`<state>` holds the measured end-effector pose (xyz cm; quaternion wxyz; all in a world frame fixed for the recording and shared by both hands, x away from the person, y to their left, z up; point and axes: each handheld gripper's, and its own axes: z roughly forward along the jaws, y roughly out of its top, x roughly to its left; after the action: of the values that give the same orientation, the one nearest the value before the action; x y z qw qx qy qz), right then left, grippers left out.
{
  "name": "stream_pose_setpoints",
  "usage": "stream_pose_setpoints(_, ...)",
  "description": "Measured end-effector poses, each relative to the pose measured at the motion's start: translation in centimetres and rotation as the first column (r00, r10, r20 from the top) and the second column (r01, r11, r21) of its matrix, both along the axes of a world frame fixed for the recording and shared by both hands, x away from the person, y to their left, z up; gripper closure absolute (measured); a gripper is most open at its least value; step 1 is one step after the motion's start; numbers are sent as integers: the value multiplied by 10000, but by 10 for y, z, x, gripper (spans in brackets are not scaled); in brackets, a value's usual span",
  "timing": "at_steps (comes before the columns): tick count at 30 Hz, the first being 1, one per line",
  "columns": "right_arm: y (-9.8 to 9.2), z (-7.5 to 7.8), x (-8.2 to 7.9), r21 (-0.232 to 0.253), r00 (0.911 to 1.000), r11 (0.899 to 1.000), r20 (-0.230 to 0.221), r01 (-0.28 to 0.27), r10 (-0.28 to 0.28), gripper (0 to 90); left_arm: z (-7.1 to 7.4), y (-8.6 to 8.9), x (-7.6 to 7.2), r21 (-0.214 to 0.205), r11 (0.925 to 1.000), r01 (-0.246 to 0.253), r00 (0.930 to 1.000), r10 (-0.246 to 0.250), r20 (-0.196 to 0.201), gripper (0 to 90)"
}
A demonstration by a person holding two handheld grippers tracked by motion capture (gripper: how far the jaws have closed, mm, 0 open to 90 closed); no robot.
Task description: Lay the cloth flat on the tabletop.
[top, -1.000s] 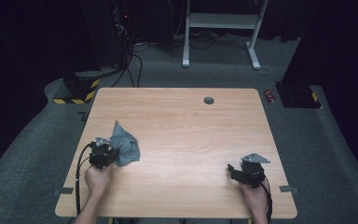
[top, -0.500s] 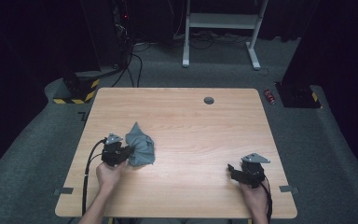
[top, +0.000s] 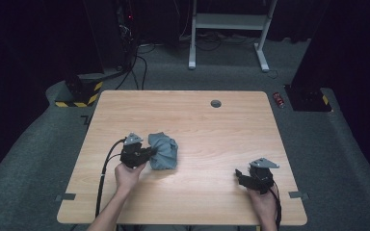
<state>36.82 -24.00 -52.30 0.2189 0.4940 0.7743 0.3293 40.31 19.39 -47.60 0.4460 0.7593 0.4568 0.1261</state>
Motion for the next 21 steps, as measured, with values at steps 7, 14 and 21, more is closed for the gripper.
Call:
stream_pose_setpoints(7,0,0,0,2,10000,10000,-3,1,-1,321,3,-31,5,21,9979,651,9979,-651,73,845)
stream_pose_setpoints(14,0,0,0,1,10000,10000,-1,1,-1,321,-3,-56,11,-166,9942,1060,9943,-1061,-99,844)
stream_pose_setpoints(21,0,0,0,1,10000,10000,-1,1,-1,321,-2,-75,14,-32,9894,1450,9894,-1450,-35,845)
